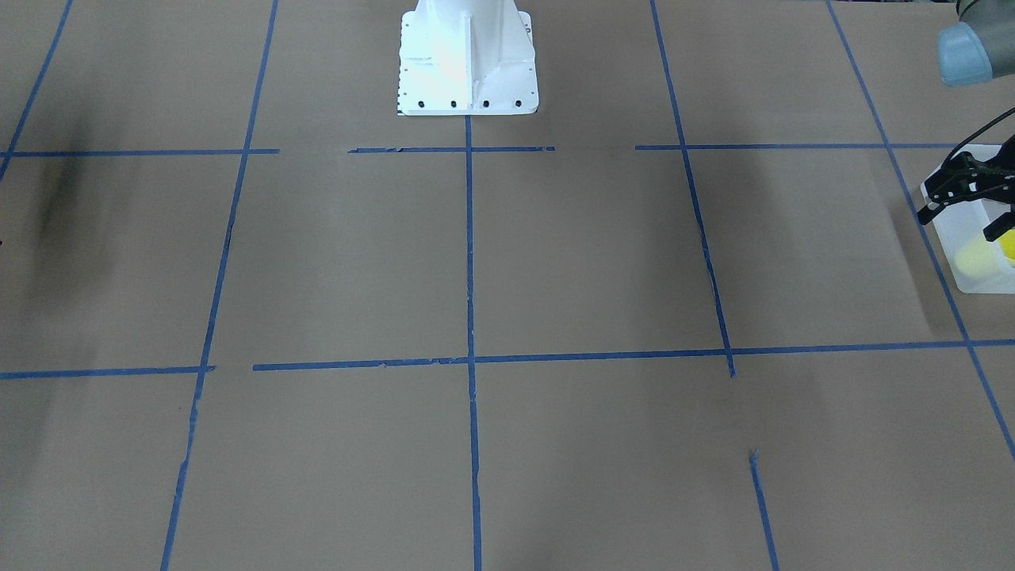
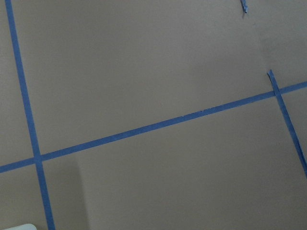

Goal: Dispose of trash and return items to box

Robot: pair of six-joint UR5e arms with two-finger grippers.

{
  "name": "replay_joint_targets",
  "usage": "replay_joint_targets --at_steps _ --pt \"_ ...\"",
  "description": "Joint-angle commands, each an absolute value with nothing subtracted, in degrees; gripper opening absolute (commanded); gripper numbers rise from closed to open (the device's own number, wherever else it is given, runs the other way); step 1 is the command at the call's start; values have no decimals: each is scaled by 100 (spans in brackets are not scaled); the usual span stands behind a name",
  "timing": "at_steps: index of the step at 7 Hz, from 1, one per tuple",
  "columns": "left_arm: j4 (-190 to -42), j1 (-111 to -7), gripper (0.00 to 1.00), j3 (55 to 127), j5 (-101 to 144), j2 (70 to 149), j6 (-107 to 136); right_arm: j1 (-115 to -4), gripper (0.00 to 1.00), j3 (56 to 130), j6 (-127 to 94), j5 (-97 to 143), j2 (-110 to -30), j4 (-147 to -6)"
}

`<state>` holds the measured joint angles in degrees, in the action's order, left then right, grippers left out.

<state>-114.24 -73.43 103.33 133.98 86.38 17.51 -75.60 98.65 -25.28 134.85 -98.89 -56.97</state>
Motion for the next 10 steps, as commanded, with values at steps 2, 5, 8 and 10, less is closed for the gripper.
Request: replay_joint_targets --at_steps 2,5,8,10 --pt "-11505 -7591 100 10319 14091 8648 1714 -8173 100 9791 -1788 14106 -9879 -5809" --pt "-10186 -8128 100 10020 14081 8666 -79 -8567 100 9799 -245 14054 -9555 -7200" --pt "-9202 -8507 100 10354 13017 8868 -176 -8814 100 9817 1445 13659 -9125 -8993" --pt "-9237 -8508 100 10301 13060 8859 -176 -8920 100 9826 1714 13728 -9097 -9211"
